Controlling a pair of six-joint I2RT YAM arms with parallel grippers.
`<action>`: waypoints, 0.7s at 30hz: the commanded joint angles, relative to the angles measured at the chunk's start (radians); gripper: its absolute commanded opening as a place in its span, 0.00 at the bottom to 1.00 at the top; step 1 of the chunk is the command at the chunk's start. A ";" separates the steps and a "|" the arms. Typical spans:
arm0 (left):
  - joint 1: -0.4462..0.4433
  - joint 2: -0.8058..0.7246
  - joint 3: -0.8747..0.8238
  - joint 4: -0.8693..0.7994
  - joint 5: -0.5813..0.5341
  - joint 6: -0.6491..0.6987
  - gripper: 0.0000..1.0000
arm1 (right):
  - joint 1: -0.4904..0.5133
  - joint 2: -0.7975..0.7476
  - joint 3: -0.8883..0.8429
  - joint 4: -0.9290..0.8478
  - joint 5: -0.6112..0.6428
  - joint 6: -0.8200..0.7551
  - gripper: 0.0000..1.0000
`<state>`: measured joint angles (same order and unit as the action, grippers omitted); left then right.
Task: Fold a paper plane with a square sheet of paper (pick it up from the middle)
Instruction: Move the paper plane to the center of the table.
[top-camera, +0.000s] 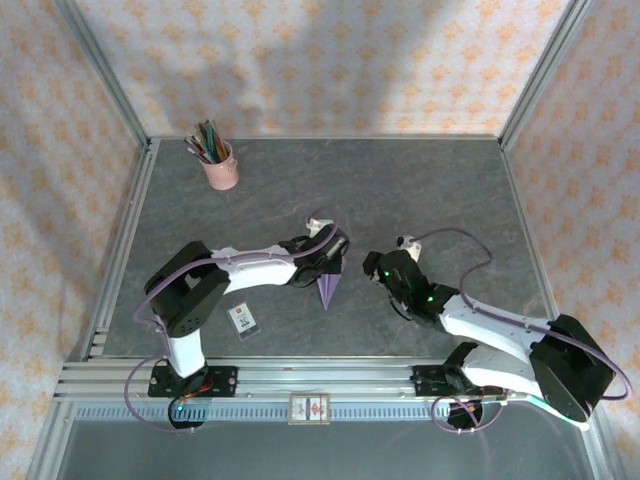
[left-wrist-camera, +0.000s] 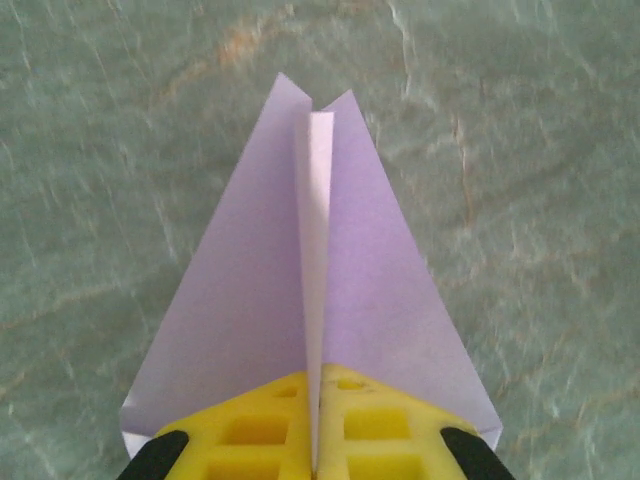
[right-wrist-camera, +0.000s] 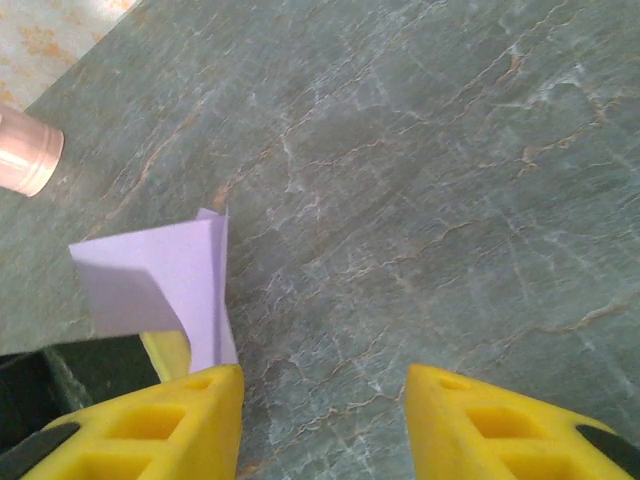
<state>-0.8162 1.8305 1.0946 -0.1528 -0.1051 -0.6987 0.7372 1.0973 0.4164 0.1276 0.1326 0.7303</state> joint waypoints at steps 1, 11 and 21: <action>0.008 0.055 0.081 -0.079 -0.105 -0.025 0.09 | -0.029 -0.027 -0.023 0.010 -0.019 -0.032 0.46; 0.016 0.147 0.209 -0.116 -0.100 -0.045 0.25 | -0.067 -0.046 -0.037 0.015 -0.068 -0.057 0.46; 0.019 -0.014 0.155 -0.107 -0.100 -0.029 0.47 | -0.067 -0.020 0.048 -0.054 0.019 -0.102 0.48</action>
<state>-0.8040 1.9137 1.2682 -0.2436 -0.1734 -0.7330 0.6750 1.0668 0.4011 0.1120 0.0757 0.6739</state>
